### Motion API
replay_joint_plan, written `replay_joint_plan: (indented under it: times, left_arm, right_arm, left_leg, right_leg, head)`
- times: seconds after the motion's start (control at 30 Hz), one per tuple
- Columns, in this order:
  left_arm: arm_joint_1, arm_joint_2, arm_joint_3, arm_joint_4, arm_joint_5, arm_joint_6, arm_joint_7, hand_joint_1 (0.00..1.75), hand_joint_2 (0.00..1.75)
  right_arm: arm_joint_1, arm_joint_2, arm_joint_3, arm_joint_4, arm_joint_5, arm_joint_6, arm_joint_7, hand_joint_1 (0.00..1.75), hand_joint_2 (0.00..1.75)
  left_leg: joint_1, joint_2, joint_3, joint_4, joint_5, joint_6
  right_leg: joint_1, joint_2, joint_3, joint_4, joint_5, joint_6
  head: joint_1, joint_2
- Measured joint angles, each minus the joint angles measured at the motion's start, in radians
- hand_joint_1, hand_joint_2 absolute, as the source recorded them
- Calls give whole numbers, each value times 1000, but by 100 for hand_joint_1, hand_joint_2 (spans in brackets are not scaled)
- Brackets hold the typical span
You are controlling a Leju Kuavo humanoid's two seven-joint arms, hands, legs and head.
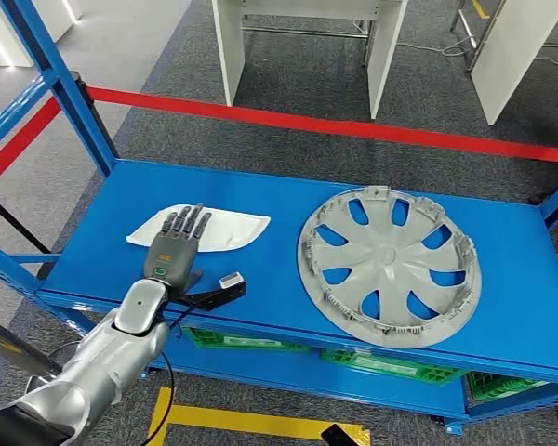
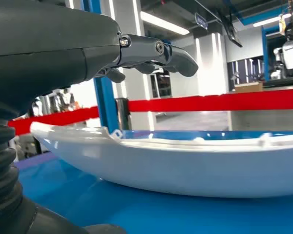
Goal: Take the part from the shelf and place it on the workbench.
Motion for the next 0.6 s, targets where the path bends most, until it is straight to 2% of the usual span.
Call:
replay_joint_plan:
  times: [0.03,0.07,0.13,0.6]
  left_arm:
    - [0,1,0,1,-1,2,1,54,175]
    - [-1,2,0,2,-2,3,2,84,175]
    - [-2,7,0,5,-4,7,2,171,175]
    - [-3,17,9,26,1,-8,-28,175,175]
  right_arm:
    - [0,0,0,0,0,0,0,0,0]
    - [0,1,0,0,0,0,0,0,0]
    - [0,2,0,0,1,0,0,0,0]
    - [0,2,0,0,7,0,0,0,0]
  left_leg:
    - [0,0,0,0,0,0]
    - [0,0,0,0,0,0]
    - [0,0,0,0,0,0]
    - [0,0,0,0,0,0]
  right_leg:
    - [0,0,0,0,0,0]
    - [0,0,0,0,0,0]
    - [0,0,0,0,0,0]
    - [0,0,0,0,0,0]
  head:
    - [0,0]
    - [0,0]
    - [0,0]
    - [0,0]
